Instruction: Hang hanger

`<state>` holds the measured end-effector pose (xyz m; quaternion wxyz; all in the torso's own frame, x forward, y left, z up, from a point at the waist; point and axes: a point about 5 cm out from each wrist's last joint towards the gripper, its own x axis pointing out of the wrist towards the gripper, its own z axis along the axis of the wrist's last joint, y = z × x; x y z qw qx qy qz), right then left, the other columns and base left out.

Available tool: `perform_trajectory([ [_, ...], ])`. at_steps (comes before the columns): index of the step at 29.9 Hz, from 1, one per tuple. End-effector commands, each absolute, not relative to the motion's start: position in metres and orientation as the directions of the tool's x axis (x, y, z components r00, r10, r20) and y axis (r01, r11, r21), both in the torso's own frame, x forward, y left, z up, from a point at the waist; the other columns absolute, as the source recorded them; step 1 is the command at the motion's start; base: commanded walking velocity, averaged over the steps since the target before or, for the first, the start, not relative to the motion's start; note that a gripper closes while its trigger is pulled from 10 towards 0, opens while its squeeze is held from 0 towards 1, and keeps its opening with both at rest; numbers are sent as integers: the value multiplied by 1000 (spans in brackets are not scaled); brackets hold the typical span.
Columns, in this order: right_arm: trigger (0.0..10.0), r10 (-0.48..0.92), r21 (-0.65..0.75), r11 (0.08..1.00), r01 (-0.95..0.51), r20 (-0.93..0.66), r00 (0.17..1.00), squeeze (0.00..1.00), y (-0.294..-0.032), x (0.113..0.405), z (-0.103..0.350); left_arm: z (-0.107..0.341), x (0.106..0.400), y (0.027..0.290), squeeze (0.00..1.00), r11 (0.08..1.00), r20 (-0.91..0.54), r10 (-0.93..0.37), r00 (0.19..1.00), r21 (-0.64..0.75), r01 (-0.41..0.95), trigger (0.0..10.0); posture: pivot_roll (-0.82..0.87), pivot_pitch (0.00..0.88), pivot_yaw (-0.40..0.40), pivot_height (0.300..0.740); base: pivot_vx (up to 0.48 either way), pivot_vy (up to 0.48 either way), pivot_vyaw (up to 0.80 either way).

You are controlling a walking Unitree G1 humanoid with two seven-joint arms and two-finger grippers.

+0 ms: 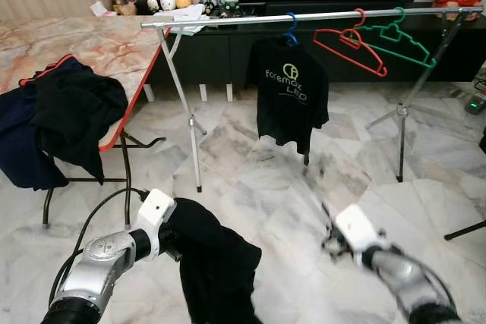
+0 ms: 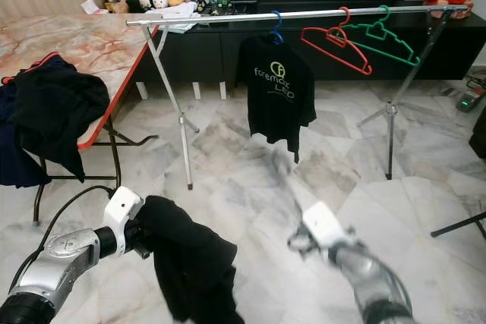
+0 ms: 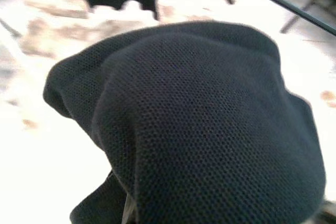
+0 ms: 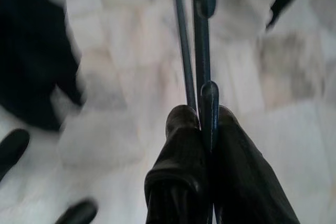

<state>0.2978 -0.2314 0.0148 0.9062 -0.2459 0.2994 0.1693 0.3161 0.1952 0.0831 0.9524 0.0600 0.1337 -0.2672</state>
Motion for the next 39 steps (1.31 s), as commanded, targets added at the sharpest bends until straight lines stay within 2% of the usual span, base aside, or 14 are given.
perform_trajectory([
  [1, 0, 111, -313, 876, -368, -611, 784, 0, -232, 295, 11, 92, 324, 199, 0, 897, -224, -409, 885, 82, 435, 0, -13, 96, 43, 740, 0, 0, 0],
  [3, 0, -5, -145, 984, -108, -620, 785, 0, -234, 278, -9, 97, 328, 192, 0, 946, -132, -313, 940, 48, 322, 0, -9, 95, 45, 740, 0, 0, 0],
  [5, 0, -32, -101, 994, -40, -627, 778, 0, -233, 273, -14, 98, 328, 189, 0, 953, -117, -294, 949, 36, 300, 0, -6, 95, 47, 740, 0, 0, 0],
  [7, 0, -149, -4, 980, 198, -673, 724, 0, -235, 254, -32, 98, 325, 174, 0, 954, -81, -298, 951, 23, 300, 235, -6, 93, 54, 740, 0, 0, 0],
  [9, 0, -200, 30, 949, 314, -714, 671, 0, -234, 237, -44, 100, 323, 169, 0, 962, -59, -274, 960, -6, 274, 4196, -13, 92, 61, 740, 0, 0, 0],
  [10, 0, -244, 32, 911, 411, -760, 602, 0, -232, 219, -57, 101, 321, 165, 0, 970, -37, -244, 969, -16, 244, 9490, -18, 86, 74, 740, 0, 0, 0],
  [11, 0, -252, 29, 903, 429, -773, 583, 0, -231, 214, -61, 101, 320, 164, 0, 972, -30, -233, 972, -16, 233, 9490, -19, 85, 77, 740, 0, 0, 0],
  [12, 3804, -240, 12, 914, 405, -790, 564, 0, -226, 206, -67, 100, 318, 163, 0, 977, -20, -212, 977, -25, 212, 10000, -25, 80, 87, 740, 0, 0, 0],
  [13, 3804, -229, 1, 924, 382, -800, 555, 0, -223, 201, -70, 100, 317, 162, 0, 980, -14, -198, 980, -32, 197, 10000, -25, 80, 87, 740, 0, 0, 0],
  [14, 10000, -215, -20, 939, 344, -815, 538, 0, -218, 194, -75, 100, 314, 163, 0, 983, -5, -179, 984, -44, 179, 10000, -32, 73, 94, 740, 0, 0, 0],
  [18, 10000, -239, -41, 920, 391, -848, 474, 0, -213, 170, -87, 93, 303, 169, 0, 994, 0, -109, 994, -26, 109, 10000, -20, 61, 108, 740, 0, 0, 0],
  [22, 10000, -225, -33, 926, 375, -847, 482, 0, -208, 157, -93, 66, 290, 193, 0, 998, -75, 21, 997, -52, -25, 10000, -40, 43, 120, 740, 0, 0, 0],
  [26, 10000, -236, -35, 916, 399, -853, 466, 0, -210, 146, -97, 55, 281, 192, 0, 999, -110, 31, 993, -12, -32, 10000, -43, 29, 114, 740, 0, 0, 0],
  [39, 10000, -216, 9, 918, 396, -826, 520, 0, -213, 151, -93, 53, 272, 195, 0, 993, -88, 91, 992, -62, -97, 10000, -47, 0, 120, 740, 0, 24, 0],
])
